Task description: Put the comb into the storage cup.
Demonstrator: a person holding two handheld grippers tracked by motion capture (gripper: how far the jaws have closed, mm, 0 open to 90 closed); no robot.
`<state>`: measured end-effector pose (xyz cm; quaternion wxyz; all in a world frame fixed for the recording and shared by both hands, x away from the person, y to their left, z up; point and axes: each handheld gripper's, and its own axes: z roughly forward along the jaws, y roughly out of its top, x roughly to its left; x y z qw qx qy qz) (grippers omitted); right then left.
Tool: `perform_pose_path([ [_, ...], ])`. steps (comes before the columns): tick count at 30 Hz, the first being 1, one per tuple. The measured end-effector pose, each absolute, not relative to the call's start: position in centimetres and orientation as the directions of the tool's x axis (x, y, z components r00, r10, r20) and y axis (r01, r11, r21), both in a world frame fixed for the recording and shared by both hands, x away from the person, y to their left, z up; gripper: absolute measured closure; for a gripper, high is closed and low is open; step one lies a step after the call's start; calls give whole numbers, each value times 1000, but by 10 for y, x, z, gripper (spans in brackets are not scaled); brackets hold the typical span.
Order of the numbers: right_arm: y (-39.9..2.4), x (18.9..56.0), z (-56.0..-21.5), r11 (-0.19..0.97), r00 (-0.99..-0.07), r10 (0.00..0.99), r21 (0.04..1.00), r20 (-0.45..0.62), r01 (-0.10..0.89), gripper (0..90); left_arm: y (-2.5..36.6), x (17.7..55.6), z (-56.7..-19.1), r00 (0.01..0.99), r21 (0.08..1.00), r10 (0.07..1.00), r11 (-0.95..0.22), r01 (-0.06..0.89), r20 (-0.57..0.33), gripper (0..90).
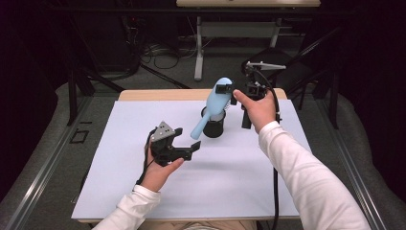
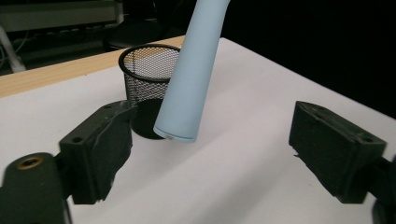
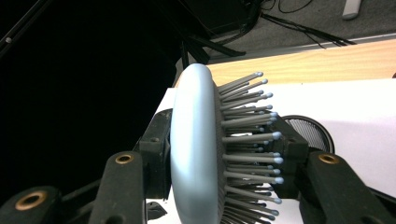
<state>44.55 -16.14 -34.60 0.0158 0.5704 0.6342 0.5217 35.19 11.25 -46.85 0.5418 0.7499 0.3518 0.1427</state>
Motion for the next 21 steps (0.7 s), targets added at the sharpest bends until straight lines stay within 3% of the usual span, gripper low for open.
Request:
perform_pose_path([
  [10, -160, 451, -335, -194, -354, 749, 696, 560, 691, 503, 124, 355, -468, 677, 904, 709, -135, 405, -198, 91],
  [15, -158, 452, -330, -188, -360, 754, 707, 549, 682, 503, 129, 356, -467, 679, 903, 704, -127, 410, -209, 6],
  [21, -159, 453, -326, -188, -359, 762, 714, 539, 675, 503, 133, 355, -467, 672, 900, 711, -130, 415, -207, 5],
])
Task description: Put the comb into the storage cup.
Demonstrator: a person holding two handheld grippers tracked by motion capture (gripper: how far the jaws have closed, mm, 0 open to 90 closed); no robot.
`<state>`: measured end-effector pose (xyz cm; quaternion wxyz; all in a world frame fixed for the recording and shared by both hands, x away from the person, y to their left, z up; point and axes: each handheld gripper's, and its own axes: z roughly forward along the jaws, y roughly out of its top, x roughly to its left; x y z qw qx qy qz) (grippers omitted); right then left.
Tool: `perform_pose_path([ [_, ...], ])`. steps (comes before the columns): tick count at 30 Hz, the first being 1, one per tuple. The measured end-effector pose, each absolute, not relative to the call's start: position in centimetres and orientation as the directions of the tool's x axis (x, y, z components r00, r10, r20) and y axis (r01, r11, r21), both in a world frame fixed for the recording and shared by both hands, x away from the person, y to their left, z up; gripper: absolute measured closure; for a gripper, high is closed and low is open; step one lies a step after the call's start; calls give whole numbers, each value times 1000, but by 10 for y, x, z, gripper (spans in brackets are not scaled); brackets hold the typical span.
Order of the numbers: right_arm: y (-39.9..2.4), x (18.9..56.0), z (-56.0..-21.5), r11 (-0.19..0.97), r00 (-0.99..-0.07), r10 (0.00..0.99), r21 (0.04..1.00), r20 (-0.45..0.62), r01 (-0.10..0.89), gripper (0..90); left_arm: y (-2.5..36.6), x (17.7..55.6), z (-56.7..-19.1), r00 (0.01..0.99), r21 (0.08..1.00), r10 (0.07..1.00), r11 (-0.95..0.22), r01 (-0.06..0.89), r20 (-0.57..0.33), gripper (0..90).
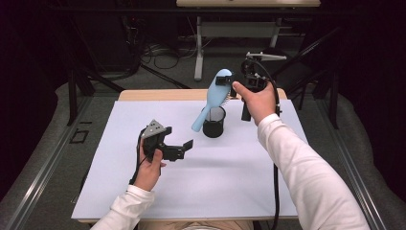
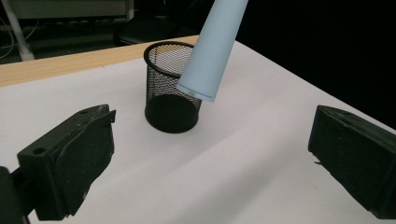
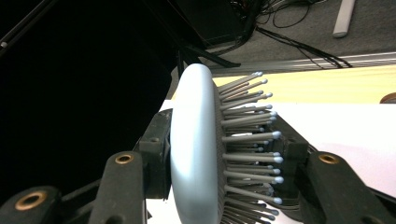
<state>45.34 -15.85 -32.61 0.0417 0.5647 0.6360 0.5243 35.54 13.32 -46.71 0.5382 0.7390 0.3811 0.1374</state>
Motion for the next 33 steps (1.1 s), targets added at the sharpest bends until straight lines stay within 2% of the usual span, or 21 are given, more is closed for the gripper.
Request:
perform_pose_path([
  [33, -186, 467, -307, -253, -271, 827, 757, 493, 603, 502, 137, 353, -461, 680, 900, 700, -123, 419, -221, 5],
])
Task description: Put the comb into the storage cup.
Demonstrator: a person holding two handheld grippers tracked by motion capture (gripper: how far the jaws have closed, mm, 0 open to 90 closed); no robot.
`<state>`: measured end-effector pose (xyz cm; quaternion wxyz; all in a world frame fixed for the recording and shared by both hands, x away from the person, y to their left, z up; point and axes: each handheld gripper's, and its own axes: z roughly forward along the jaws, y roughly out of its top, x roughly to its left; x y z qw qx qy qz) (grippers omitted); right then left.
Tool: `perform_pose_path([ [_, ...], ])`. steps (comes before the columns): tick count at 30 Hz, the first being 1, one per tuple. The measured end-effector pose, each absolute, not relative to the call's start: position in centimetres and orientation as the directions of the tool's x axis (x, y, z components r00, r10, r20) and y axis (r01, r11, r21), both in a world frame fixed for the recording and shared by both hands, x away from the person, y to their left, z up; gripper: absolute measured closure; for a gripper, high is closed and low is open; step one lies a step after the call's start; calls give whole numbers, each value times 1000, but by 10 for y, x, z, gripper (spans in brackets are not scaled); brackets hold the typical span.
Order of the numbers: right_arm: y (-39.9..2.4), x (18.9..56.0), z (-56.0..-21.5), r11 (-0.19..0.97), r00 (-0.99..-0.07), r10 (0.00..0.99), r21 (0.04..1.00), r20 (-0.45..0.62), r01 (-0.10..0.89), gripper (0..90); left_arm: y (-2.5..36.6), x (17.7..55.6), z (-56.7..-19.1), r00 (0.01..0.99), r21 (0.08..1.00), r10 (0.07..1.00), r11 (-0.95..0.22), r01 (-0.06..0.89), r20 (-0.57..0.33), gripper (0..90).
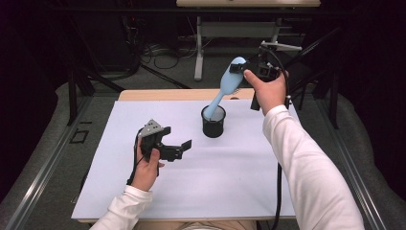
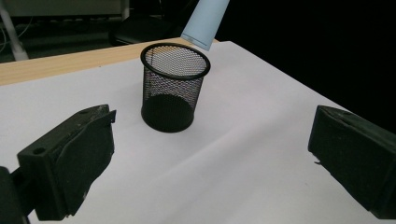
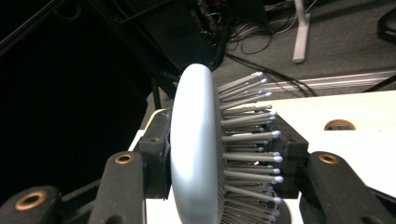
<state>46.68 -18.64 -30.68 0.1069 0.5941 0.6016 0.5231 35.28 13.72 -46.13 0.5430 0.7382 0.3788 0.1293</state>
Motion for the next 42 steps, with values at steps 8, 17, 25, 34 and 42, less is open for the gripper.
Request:
perform_pose_path([
  [8, -188, 473, -305, -255, -243, 852, 774, 463, 580, 502, 137, 354, -461, 680, 900, 698, -120, 419, -223, 5],
  [17, -181, 481, -308, -230, -235, 883, 810, 406, 539, 502, 136, 356, -462, 679, 900, 699, -118, 419, -225, 6],
  [25, -167, 487, -319, -179, -239, 909, 836, 343, 519, 502, 136, 356, -463, 677, 897, 700, -120, 425, -227, 6],
  [34, -159, 488, -338, -128, -243, 926, 848, 287, 514, 502, 139, 357, -462, 673, 898, 703, -114, 425, -229, 6],
  [42, -154, 488, -349, -96, -253, 934, 857, 254, 505, 501, 139, 358, -463, 672, 897, 703, -111, 428, -234, 6],
])
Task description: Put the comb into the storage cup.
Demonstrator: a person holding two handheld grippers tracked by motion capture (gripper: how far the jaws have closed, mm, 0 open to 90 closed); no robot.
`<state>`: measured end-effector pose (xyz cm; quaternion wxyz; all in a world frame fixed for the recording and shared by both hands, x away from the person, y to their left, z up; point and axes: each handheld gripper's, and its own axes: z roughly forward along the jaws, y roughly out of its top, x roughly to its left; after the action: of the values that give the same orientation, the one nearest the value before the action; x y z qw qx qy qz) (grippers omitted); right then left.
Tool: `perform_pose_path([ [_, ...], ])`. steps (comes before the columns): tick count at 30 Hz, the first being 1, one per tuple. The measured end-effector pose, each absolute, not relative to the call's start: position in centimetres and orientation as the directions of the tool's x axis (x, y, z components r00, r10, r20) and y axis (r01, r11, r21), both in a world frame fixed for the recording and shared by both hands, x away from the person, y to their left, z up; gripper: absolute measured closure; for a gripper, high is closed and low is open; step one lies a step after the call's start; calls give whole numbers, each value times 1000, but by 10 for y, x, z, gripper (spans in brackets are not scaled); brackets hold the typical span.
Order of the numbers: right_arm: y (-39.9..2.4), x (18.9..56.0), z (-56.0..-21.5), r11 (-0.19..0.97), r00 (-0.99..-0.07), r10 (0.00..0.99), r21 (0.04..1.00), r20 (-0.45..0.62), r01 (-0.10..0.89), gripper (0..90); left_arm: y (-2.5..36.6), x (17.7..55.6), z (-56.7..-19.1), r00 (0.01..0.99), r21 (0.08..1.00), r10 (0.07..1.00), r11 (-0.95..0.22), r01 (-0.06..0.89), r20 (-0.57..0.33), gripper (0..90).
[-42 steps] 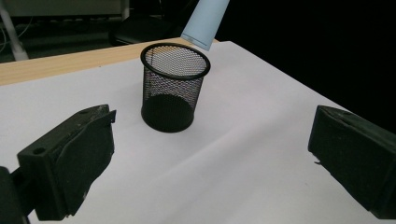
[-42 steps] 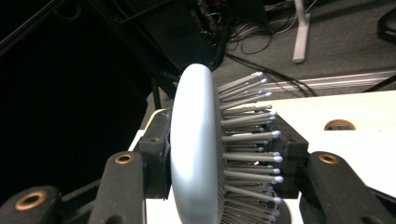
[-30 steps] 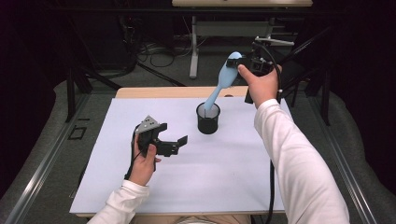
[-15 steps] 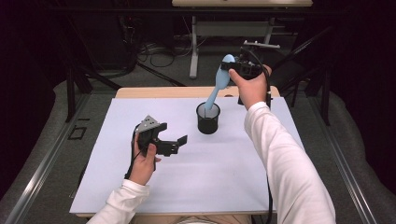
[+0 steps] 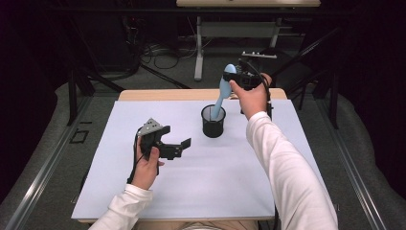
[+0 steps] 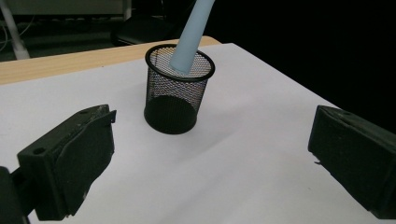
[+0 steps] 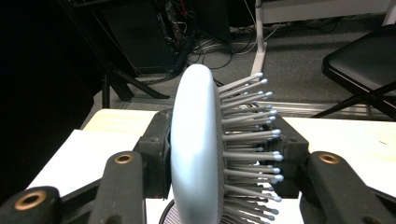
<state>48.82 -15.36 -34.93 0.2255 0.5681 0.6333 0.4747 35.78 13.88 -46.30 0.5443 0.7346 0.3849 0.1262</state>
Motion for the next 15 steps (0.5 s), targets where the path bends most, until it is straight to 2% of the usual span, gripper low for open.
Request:
perform_pose_path([
  [15, -137, 489, -374, 2, -280, 947, 869, 157, 495, 498, 140, 360, -464, 668, 895, 706, -111, 432, -235, 6],
])
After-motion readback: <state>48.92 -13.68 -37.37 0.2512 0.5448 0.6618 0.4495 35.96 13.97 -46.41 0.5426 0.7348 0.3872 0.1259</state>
